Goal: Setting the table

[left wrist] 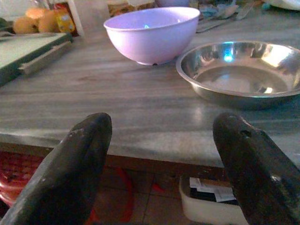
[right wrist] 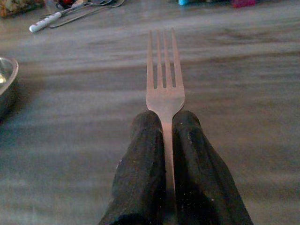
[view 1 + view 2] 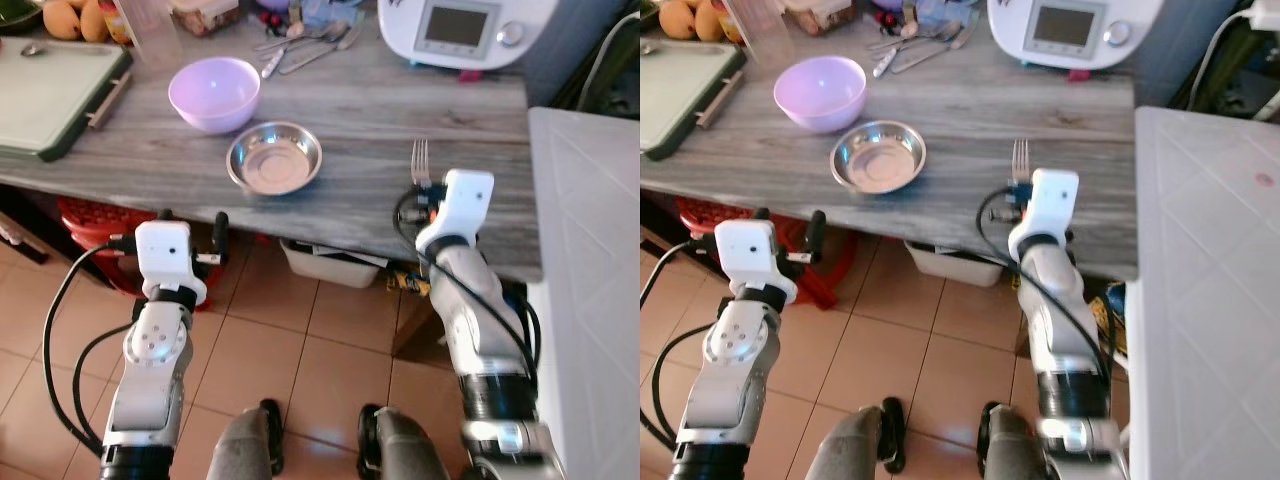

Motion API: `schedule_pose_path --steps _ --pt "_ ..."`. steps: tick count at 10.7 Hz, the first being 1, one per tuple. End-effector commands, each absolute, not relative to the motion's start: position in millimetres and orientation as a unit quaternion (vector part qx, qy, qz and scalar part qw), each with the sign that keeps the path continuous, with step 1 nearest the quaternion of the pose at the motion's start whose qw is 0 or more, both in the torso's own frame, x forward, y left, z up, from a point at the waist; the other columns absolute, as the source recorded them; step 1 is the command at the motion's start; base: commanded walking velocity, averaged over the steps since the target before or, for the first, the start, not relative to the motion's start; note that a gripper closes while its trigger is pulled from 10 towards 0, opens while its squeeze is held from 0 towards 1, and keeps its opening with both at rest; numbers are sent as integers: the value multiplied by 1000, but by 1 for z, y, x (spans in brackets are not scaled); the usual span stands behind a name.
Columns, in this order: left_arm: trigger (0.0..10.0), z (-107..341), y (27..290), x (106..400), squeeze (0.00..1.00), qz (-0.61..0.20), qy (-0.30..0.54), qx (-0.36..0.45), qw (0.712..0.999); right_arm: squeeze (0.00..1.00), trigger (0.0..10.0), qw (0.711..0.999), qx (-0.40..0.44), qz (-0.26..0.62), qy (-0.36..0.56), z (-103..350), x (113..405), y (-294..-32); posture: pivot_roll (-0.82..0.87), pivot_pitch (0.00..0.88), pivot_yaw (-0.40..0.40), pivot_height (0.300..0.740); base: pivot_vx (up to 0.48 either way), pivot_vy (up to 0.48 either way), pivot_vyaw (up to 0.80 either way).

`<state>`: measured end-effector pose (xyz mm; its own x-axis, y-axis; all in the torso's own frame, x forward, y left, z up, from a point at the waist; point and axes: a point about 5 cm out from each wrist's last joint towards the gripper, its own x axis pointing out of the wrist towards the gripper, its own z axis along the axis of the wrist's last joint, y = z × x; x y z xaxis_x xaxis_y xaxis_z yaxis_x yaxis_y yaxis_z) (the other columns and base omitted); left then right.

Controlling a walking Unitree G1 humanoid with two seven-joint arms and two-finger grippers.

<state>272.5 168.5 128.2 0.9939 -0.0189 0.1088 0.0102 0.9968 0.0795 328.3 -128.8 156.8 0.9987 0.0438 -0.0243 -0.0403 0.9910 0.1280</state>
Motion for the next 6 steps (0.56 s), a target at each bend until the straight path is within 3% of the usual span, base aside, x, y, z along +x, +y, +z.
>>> schedule_pose_path --steps 1,3,5,6 --pt "10000 129 172 270 0 -9 -54 47 997 0 10000 997 69 21 10 158 329 -127 -18 233 47 740 296 251 0" --pt "10000 129 172 272 0 -10 -51 35 998 0 10000 998 63 6 -3 159 325 -133 -26 230 38 740 328 351 0" --pt "10000 129 167 272 0 -14 -53 33 998 0 10000 998 61 -14 -2 156 319 -142 -38 212 34 740 321 358 -522" --pt "10000 128 165 273 0 -18 -54 29 998 0 10000 998 60 -16 -2 154 317 -142 -44 194 35 740 319 360 0"
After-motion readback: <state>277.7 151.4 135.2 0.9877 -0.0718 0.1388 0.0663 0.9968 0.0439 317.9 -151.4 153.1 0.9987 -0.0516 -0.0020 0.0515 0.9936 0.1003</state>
